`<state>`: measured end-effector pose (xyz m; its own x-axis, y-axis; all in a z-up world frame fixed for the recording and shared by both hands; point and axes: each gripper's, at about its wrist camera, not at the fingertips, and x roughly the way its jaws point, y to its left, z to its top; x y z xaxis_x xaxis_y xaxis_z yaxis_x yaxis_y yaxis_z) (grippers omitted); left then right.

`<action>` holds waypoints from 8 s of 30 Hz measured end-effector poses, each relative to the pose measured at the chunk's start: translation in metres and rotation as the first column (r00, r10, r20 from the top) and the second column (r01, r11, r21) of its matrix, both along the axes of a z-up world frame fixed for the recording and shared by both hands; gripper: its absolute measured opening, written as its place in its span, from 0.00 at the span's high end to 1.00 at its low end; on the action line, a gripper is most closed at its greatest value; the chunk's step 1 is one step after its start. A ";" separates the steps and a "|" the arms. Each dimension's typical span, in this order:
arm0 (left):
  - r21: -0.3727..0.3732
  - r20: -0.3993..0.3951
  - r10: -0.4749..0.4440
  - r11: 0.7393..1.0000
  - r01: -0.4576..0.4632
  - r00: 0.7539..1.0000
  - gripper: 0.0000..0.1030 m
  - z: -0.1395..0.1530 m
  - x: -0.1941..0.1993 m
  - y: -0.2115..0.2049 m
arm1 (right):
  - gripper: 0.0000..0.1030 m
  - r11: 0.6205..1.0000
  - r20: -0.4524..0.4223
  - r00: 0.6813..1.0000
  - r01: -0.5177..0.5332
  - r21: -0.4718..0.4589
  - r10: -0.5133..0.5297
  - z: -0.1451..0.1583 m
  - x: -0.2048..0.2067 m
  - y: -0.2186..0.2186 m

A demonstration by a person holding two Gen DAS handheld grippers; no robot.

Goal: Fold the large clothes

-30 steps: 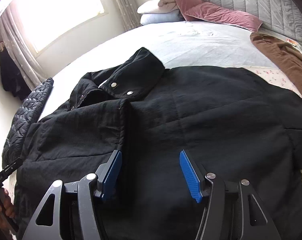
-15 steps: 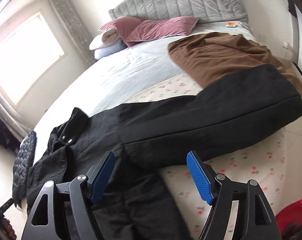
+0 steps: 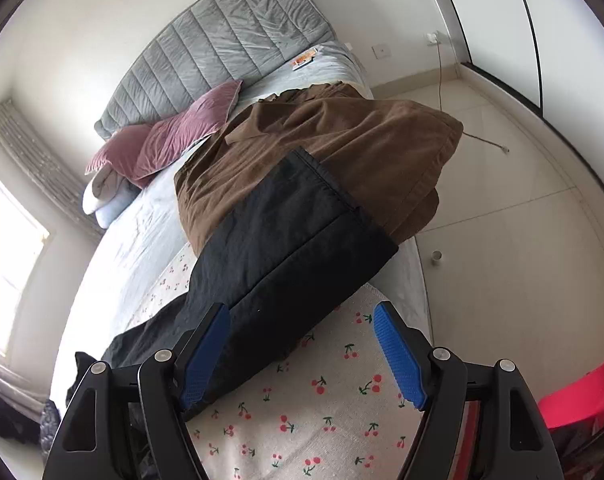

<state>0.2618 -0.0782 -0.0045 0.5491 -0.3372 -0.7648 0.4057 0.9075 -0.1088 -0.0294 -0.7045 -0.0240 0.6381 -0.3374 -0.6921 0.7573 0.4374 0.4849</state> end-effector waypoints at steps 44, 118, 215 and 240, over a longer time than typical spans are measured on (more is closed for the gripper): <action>-0.270 -0.100 0.088 0.956 -0.112 0.991 0.17 -0.032 0.043 0.065 | 0.74 0.274 -0.026 0.284 -0.941 -0.199 0.958 0.141 0.268 0.447; 0.010 0.005 -0.084 0.996 0.083 0.996 0.15 0.036 -0.035 0.010 | 0.30 0.625 -0.275 0.663 -0.749 -0.220 0.697 0.099 0.096 0.248; -0.484 -0.098 0.039 0.871 -0.082 0.994 0.90 0.078 -0.136 0.182 | 0.93 0.787 0.266 0.740 -0.576 -0.221 0.617 0.106 -0.076 0.248; -0.400 -0.172 0.233 0.871 -0.284 0.957 0.89 0.016 0.200 0.132 | 0.93 0.787 0.162 0.770 -0.597 -0.158 0.617 0.070 0.275 0.176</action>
<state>0.4622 0.0533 0.0113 0.5777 -0.4962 -0.6481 0.1245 0.8383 -0.5309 0.2454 -0.5286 0.0464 0.8485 0.1104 -0.5175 0.2133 0.8237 0.5255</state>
